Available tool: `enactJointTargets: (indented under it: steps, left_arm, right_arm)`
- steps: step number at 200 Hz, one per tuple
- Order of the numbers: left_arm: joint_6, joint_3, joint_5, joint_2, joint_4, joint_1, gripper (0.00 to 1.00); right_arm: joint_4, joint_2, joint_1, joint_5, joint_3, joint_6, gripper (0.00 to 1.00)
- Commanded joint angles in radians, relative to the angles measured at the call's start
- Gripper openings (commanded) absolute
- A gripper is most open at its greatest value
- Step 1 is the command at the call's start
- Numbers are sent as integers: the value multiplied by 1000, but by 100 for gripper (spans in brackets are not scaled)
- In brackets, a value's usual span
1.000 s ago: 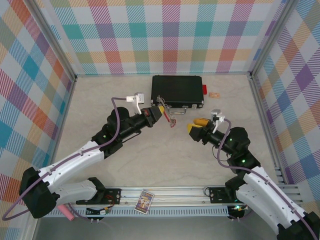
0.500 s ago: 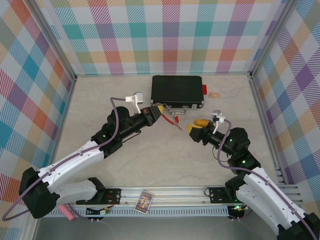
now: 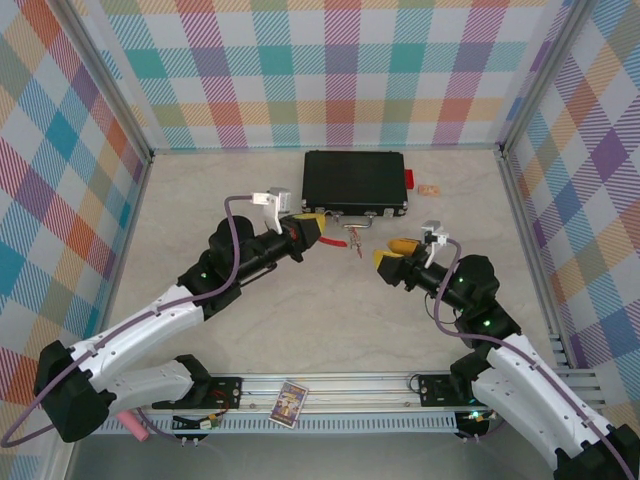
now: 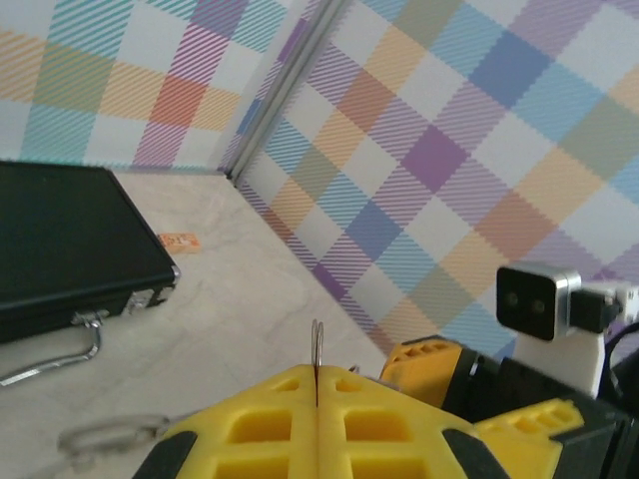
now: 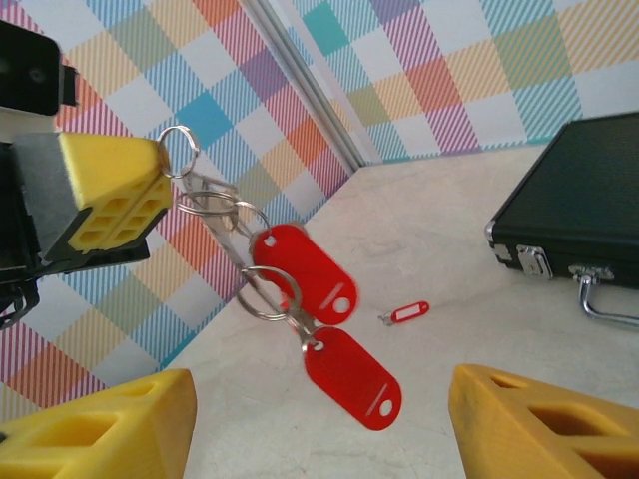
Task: Put the keys on the keyring
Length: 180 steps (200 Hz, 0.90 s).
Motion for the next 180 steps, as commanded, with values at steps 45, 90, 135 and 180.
enactJointTargets:
  steps: [45,90,135,180]
  left_arm:
    - [170,-57,147,-20,58,7,0]
    - [169,-60,176,-22,55,6,0]
    - [163,-41,194,-6,41,7,0]
    - [148,-38,211,7,55,7,0]
  right_arm:
    - [-84,129,3,-162,182,-116,46]
    - [-63,258,1,-276,279,-144,40]
    - [-4,361,-1,-423,337,-132,34]
    - [41,433,-1,-505,365,-110,27]
